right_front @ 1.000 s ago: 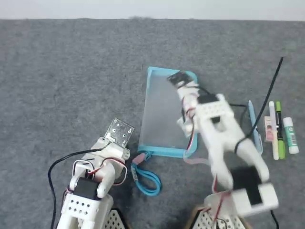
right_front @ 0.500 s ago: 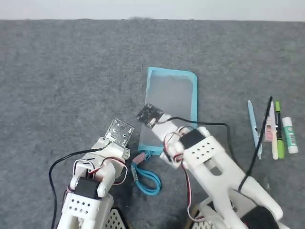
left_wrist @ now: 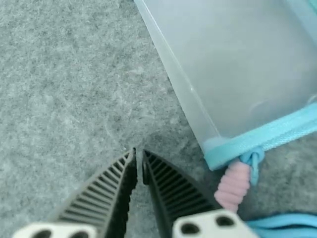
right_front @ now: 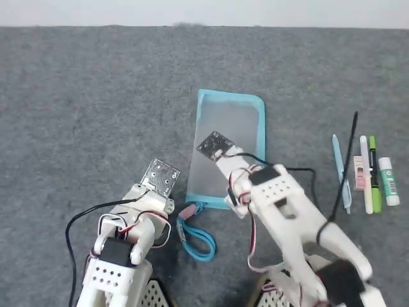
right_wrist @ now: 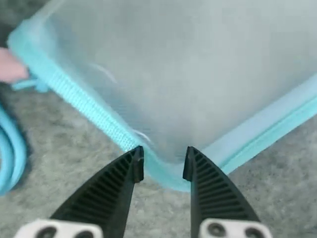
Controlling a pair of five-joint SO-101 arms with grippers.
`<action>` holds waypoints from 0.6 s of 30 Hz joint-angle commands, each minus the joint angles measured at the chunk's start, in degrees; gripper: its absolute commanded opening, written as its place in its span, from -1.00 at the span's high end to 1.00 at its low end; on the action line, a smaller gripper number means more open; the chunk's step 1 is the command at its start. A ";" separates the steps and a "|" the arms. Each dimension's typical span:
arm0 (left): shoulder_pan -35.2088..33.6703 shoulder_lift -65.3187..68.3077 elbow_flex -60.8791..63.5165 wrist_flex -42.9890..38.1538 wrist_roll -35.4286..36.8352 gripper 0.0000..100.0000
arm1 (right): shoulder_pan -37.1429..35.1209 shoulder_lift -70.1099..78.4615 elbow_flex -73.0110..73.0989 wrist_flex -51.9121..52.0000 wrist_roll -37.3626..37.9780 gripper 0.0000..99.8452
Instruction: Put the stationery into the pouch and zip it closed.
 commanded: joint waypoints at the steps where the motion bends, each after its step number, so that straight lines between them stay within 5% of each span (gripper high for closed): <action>1: 0.44 -0.18 -0.48 0.26 -0.18 0.97 | 3.12 8.40 -7.12 -1.71 0.88 0.72; 10: 0.44 -0.18 -0.48 0.26 -0.18 0.97 | 16.66 28.18 -29.89 0.13 0.79 0.72; 18: 0.44 -0.18 -0.48 0.26 -0.18 0.97 | 21.23 39.16 -53.10 13.58 -1.32 0.72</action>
